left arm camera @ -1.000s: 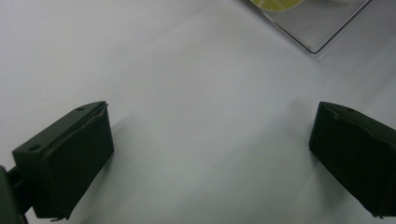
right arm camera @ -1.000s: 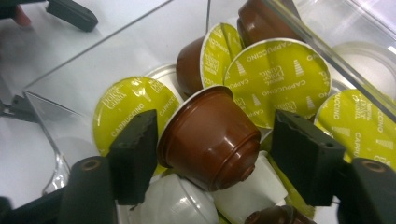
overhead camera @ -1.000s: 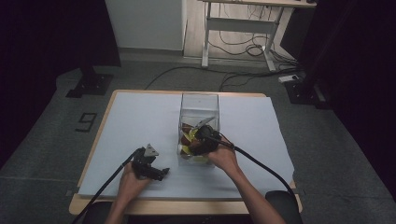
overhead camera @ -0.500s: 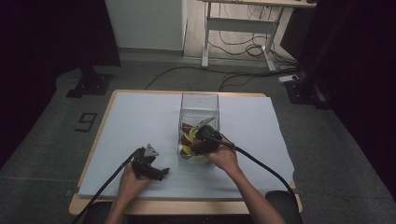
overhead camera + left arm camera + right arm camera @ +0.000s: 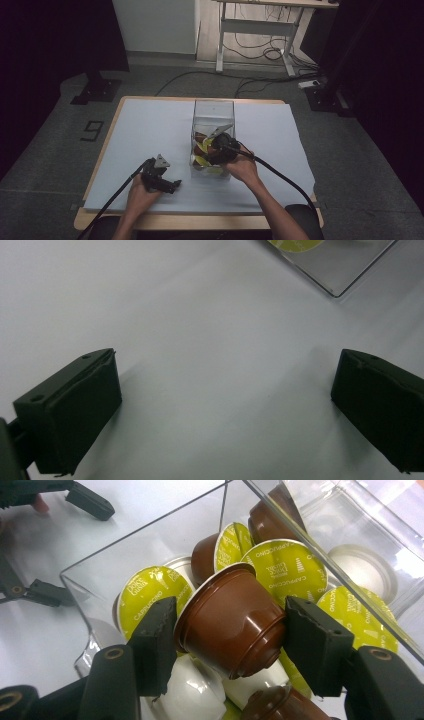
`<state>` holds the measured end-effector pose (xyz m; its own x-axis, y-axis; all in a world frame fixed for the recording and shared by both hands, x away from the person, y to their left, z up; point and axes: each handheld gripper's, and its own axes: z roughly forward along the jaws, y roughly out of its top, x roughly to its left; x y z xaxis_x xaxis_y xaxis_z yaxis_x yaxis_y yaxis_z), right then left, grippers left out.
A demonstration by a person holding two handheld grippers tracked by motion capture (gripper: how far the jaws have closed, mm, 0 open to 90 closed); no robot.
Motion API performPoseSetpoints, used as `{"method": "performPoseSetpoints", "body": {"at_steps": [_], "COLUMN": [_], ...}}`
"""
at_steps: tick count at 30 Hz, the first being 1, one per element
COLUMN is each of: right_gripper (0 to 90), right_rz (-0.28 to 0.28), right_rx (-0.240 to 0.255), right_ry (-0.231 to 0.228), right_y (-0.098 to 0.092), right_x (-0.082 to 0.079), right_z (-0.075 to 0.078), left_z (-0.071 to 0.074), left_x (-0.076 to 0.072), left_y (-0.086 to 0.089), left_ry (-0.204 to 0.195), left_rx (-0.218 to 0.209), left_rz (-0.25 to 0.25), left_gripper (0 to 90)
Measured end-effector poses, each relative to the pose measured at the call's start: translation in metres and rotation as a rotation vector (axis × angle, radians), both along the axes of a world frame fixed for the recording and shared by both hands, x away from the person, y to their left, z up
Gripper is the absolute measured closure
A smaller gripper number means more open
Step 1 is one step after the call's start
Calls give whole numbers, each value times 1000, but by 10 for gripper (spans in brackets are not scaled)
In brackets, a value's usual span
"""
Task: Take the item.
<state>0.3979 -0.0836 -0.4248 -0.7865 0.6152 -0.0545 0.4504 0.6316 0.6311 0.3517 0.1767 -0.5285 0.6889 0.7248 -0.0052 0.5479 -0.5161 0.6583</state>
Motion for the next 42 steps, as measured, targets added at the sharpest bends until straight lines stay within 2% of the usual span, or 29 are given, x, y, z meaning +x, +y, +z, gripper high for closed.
{"method": "performPoseSetpoints", "body": {"at_steps": [18, 42], "right_gripper": [399, 399], "right_rz": [28, -19], "right_rx": [23, 35], "right_ry": [-20, -51], "right_y": [-10, -40], "right_x": [-7, -9], "right_z": [19, 36], "left_z": [0, 0], "left_x": [0, 0], "left_y": [0, 0], "left_ry": [0, -1], "left_rx": [0, 0], "left_rz": [0, 0], "left_gripper": [0, 0]}}
